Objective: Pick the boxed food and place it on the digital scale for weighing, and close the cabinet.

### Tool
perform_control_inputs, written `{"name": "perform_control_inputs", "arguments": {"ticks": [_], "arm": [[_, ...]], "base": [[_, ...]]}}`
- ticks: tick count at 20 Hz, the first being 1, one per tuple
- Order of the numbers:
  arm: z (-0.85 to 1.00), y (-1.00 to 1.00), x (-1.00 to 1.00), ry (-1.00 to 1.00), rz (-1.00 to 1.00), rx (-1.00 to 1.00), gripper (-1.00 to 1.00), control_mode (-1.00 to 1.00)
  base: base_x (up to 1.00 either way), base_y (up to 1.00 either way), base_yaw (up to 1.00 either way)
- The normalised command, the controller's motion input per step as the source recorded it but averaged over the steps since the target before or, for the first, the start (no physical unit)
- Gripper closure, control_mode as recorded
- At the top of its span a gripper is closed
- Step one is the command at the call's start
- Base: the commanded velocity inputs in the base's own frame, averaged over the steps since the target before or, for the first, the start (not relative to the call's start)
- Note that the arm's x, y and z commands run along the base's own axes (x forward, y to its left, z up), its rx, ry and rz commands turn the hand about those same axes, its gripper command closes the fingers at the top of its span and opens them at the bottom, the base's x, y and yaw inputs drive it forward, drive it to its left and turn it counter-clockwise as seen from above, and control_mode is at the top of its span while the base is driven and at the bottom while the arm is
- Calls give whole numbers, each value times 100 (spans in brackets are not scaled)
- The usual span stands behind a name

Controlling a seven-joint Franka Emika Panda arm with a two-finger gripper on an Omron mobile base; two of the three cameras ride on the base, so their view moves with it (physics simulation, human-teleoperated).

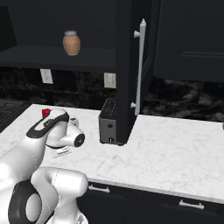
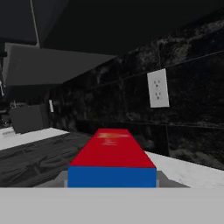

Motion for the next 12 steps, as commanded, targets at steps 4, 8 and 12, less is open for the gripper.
{"name": "perform_control_inputs", "arguments": {"ticks": [4,8,12], "arm": [[0,-4,0,0,0,0,100,-100],[0,-23,-16,0,0,3,100,-100],[0,-50,-36,0,0,7,100,-100]], "base": [[0,0,0],[0,0,0],[0,0,0]]}}
